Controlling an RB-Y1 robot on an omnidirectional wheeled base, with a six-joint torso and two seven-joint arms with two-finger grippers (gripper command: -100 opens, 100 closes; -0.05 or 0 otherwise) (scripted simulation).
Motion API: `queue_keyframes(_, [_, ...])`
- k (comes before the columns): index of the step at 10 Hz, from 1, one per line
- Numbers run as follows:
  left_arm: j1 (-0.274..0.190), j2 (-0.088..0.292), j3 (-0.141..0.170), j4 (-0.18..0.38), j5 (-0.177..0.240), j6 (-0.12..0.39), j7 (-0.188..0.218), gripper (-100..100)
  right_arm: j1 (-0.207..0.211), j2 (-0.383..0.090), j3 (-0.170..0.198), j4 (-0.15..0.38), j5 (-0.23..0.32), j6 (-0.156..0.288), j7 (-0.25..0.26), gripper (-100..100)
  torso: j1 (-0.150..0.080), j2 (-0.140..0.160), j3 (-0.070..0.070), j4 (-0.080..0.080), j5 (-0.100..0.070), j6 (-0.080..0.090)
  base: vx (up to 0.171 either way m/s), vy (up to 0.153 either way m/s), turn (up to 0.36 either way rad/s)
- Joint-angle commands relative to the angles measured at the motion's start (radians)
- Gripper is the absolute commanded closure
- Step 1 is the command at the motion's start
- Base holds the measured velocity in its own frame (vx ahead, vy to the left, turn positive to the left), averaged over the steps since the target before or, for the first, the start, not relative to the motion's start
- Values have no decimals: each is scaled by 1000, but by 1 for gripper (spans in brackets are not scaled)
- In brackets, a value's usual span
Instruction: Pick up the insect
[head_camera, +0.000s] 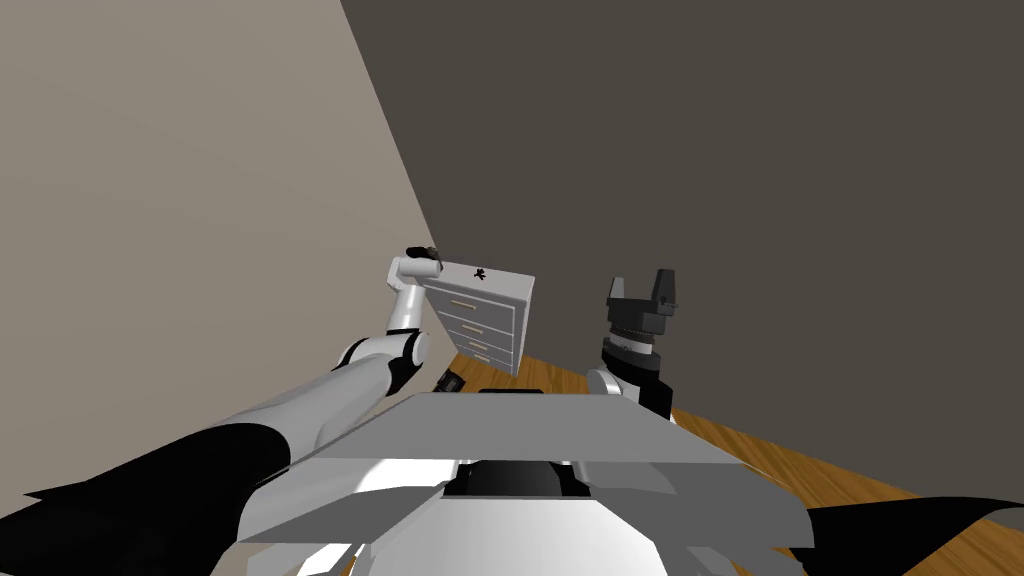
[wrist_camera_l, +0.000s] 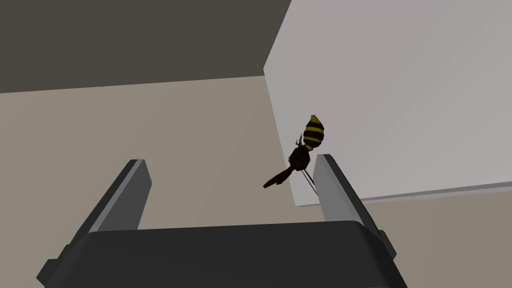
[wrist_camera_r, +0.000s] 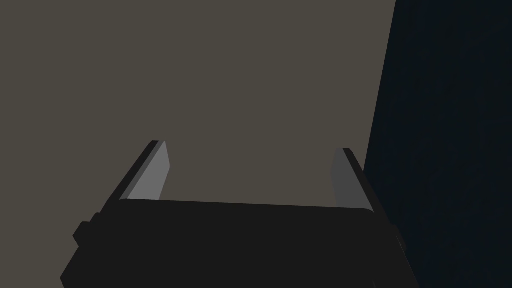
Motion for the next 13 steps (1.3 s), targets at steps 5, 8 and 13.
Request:
queue_keyframes(5, [-125, 22, 40, 157, -1, 155, 1, -100, 0, 0, 0, 0, 0, 0, 0, 0, 0, 0, 0, 0, 0, 0, 18, 6, -40])
queue_keyframes(8, [-184, 32, 59, 226, -3, 235, 0, -100, 0, 0, 0, 0, 0, 0, 0, 0, 0, -1, 0, 0, 0, 0, 22, 8, -30])
queue_keyframes(13, [-287, 53, 96, 344, -4, 354, -2, -100, 0, 0, 0, 0, 0, 0, 0, 0, 0, 0, 0, 0, 0, 0, 19, 9, -28])
